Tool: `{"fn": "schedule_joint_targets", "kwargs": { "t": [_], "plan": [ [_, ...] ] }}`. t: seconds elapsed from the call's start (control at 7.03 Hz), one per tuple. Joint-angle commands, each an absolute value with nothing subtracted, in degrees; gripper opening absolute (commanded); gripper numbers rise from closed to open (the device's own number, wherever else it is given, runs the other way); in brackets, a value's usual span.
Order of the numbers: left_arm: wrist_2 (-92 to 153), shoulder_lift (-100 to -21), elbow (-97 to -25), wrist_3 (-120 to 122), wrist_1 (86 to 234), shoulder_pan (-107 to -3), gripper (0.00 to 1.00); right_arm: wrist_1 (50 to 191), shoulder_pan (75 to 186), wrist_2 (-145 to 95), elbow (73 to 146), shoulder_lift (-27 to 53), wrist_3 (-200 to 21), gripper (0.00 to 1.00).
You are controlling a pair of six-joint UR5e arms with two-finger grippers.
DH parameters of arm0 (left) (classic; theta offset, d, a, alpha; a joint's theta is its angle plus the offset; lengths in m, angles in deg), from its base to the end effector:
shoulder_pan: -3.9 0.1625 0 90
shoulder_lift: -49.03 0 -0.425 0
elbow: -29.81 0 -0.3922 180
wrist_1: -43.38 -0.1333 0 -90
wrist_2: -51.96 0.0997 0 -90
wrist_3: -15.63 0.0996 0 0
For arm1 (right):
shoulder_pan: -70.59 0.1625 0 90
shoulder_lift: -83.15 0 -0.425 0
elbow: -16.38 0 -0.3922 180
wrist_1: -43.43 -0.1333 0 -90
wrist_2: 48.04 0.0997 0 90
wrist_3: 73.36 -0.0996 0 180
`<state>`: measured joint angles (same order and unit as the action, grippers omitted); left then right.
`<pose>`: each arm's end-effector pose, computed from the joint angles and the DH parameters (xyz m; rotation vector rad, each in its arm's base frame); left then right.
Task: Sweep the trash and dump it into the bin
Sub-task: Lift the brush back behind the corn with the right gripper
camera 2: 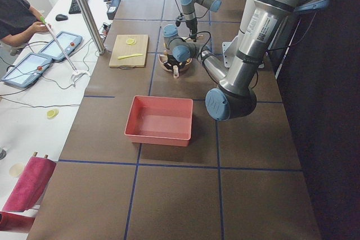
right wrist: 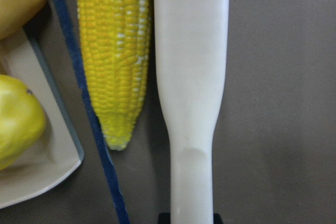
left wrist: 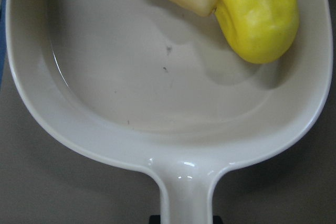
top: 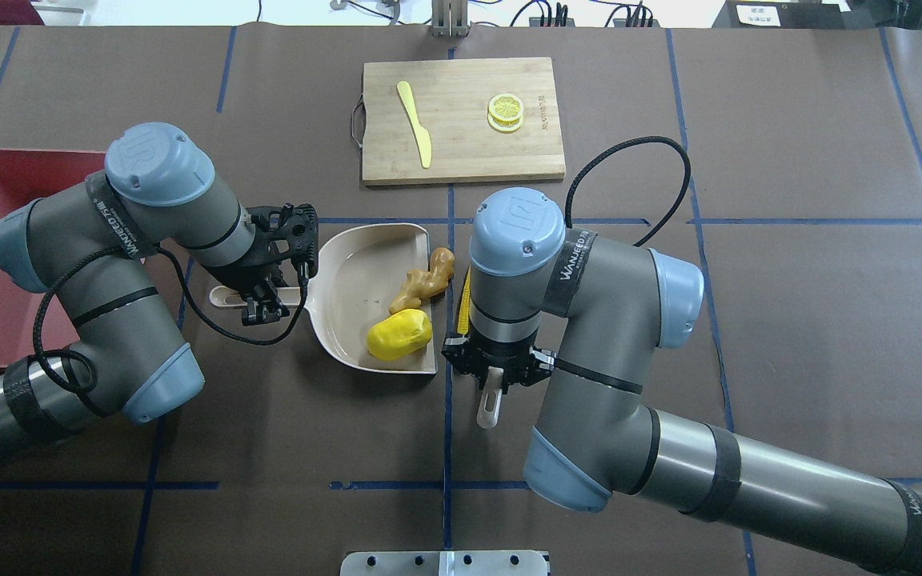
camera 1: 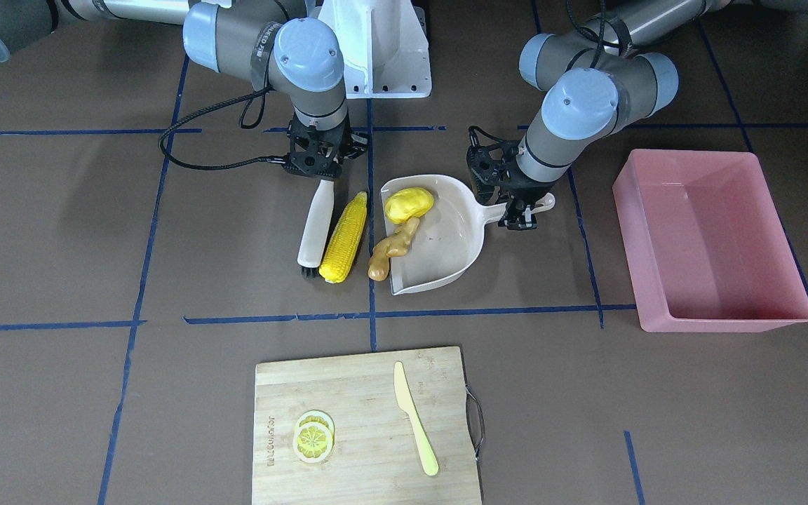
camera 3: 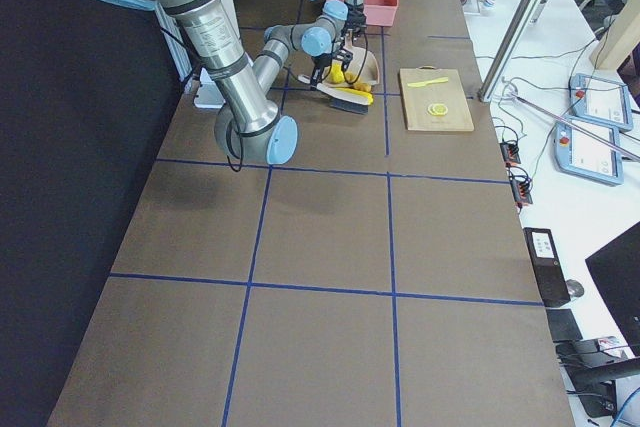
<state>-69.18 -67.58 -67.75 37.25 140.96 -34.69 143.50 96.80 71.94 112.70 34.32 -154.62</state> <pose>0.4539 -0.4669 0.3194 0.6032 0.7462 1.3823 -0.5700 -0.3737 0.2012 -0.2893 -0.7594 0.1171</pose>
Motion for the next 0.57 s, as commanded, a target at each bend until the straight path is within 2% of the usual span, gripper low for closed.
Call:
{"fn": "schedule_joint_targets", "kwargs": {
  "t": [0.0, 0.43],
  "plan": [
    [-69.15, -67.60, -67.75, 37.25, 141.03, -34.69, 0.08, 140.56, 96.70, 71.94, 108.60, 37.52, -154.57, 0.00],
    [-69.24, -67.60, -67.75, 37.25, 141.03, -34.69, 0.08, 140.29, 96.61, 71.93, 105.44, 41.20, -154.57, 0.00]
  ]
}}
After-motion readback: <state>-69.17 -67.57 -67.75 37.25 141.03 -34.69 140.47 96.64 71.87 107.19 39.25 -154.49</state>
